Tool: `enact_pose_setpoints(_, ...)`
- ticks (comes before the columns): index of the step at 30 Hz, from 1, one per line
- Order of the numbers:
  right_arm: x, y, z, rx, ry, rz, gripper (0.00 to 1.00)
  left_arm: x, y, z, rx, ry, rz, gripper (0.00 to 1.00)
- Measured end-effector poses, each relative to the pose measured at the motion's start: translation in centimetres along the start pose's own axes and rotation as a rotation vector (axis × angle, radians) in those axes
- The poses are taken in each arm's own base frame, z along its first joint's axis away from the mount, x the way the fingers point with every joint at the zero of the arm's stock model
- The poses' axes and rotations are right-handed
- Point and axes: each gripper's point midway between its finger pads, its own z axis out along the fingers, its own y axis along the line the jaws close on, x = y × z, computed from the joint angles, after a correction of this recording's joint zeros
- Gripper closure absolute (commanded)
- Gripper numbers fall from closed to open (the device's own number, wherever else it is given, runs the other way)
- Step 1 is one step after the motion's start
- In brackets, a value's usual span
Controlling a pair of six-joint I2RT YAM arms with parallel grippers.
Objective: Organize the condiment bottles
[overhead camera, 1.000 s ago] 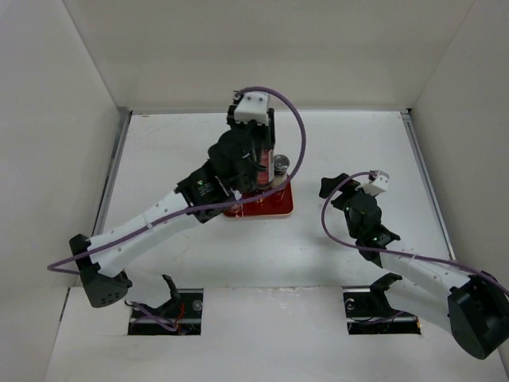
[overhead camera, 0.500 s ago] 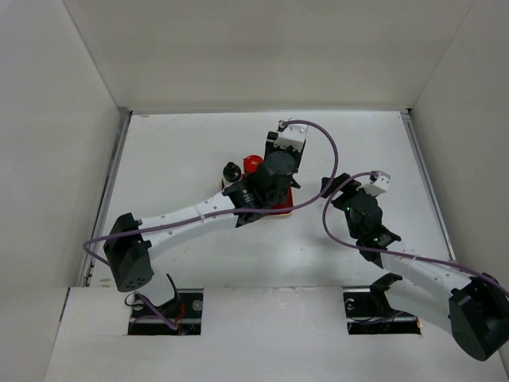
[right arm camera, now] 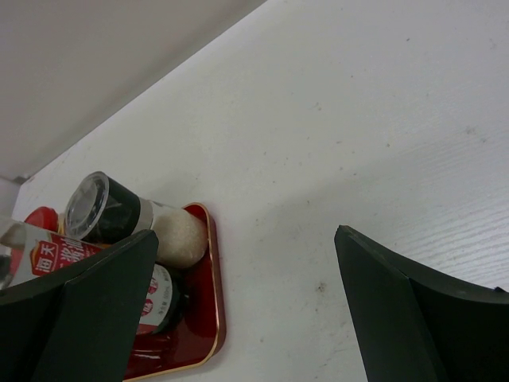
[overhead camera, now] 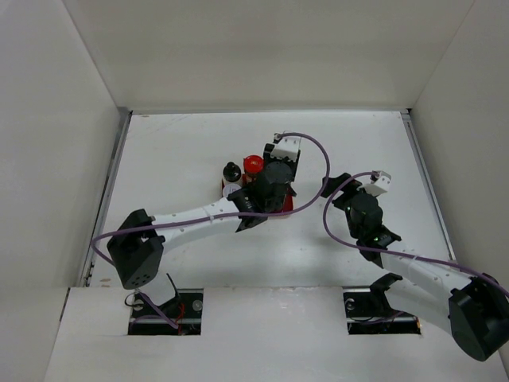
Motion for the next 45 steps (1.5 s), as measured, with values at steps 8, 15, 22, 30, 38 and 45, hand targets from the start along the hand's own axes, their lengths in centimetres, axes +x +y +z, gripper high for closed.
enact_pose_setpoints(8, 0.0, 0.0, 0.0, 0.0, 0.0, 0.0, 0.0, 3.0, 0.0, -0.1, 0.001, 0.014, -0.027, 0.89)
enact_pose_setpoints(15, 0.0, 0.0, 0.0, 0.0, 0.0, 0.0, 0.0, 3.3, -0.4, -0.5, -0.002, 0.0, -0.078, 0.74)
enact_pose_setpoints(22, 0.0, 0.0, 0.0, 0.0, 0.0, 0.0, 0.0, 3.0, -0.3, -0.6, -0.023, -0.03, -0.133, 0.33)
enact_pose_setpoints(30, 0.0, 0.0, 0.0, 0.0, 0.0, 0.0, 0.0, 3.2, 0.1, -0.8, -0.034, -0.036, -0.153, 0.0)
enact_pose_setpoints(38, 0.0, 0.0, 0.0, 0.0, 0.0, 0.0, 0.0, 0.8, 2.2, -2.5, -0.06, -0.077, -0.193, 0.0)
enact_pose_setpoints(45, 0.0, 0.0, 0.0, 0.0, 0.0, -0.001, 0.0, -4.3, 7.7, -6.3, -0.103, -0.187, -0.304, 0.0)
